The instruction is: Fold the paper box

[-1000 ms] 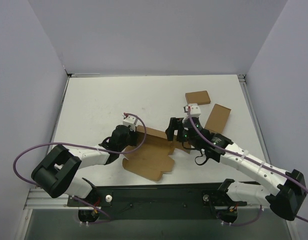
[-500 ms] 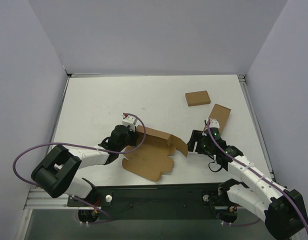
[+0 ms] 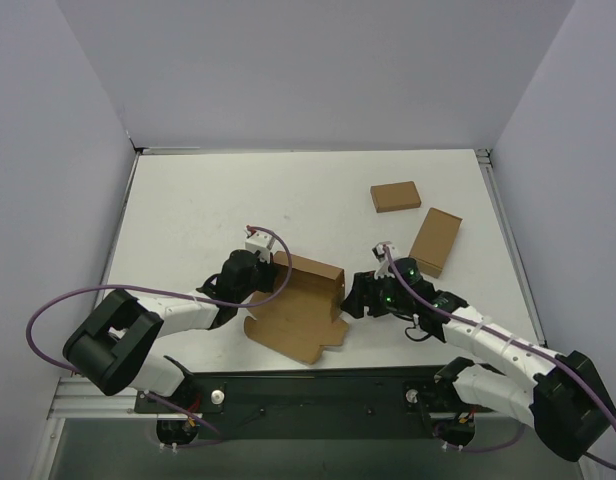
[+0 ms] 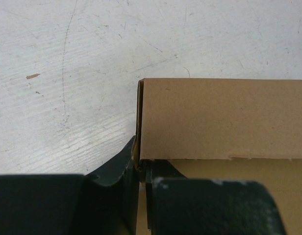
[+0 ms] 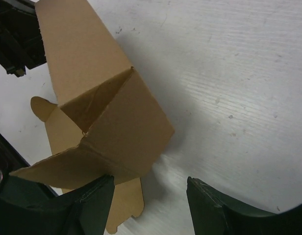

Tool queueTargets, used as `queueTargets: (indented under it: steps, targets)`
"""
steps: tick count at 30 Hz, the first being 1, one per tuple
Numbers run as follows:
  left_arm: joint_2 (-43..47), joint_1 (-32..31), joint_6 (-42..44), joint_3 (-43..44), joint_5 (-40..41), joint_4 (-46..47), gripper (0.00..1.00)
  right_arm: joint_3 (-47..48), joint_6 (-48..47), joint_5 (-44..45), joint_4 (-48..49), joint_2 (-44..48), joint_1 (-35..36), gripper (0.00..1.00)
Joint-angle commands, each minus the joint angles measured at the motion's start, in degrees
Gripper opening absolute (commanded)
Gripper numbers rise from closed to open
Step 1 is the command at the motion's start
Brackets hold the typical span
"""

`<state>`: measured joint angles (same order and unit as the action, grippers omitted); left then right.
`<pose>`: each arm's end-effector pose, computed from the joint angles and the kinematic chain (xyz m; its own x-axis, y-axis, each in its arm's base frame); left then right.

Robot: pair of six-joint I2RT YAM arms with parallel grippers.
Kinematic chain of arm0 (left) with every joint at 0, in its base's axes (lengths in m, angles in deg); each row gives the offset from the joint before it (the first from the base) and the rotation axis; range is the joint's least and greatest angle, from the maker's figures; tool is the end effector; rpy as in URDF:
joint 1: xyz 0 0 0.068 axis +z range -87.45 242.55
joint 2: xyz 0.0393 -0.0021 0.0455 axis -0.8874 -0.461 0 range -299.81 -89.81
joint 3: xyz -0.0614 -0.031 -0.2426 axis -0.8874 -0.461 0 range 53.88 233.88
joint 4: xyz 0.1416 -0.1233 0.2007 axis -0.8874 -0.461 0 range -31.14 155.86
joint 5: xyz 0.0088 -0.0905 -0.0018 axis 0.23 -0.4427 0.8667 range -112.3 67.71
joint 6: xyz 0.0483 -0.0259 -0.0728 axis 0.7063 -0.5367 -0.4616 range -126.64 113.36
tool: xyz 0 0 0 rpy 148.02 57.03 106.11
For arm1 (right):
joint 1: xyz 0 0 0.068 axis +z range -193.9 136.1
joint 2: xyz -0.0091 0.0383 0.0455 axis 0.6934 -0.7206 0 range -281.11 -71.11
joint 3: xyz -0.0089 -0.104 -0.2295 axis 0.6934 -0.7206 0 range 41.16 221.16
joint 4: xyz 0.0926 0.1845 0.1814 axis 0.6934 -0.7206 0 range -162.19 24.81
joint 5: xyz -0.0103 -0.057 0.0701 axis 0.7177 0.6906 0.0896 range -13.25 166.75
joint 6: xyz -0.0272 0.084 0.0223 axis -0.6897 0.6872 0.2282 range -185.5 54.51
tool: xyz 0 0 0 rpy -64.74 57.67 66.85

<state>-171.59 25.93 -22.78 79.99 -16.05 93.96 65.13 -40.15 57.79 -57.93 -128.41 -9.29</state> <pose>0.2610 -0.1829 0.1016 -0.5001 0.0274 -0.8655 0.3920 0.8984 -0.1981 0.2108 0.1775 0.1589 -0.6596 0.0367 -0.7507 -0.5478 0.6604 0.5136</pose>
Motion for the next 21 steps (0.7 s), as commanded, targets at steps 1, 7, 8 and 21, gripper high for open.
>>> queueTargets:
  steps: [1,7,8,21]
  targets:
    - [-0.8,0.2,-0.6,-0.4,-1.8,-0.2,0.00,2.8,0.1,0.9,6.6,-2.8,2.1,0.63]
    - [-0.7,0.2,-0.6,-0.4,-2.2,0.2,0.00,1.9,0.7,5.1,13.9,-5.5,4.0,0.65]
    - [-0.7,0.2,-0.6,-0.4,-2.3,0.2,0.00,2.0,0.6,5.9,15.0,-5.9,4.3,0.65]
    - [-1.2,0.2,-0.3,-0.4,-2.7,0.6,0.00,2.7,-1.3,13.1,22.5,-11.2,5.3,0.64]
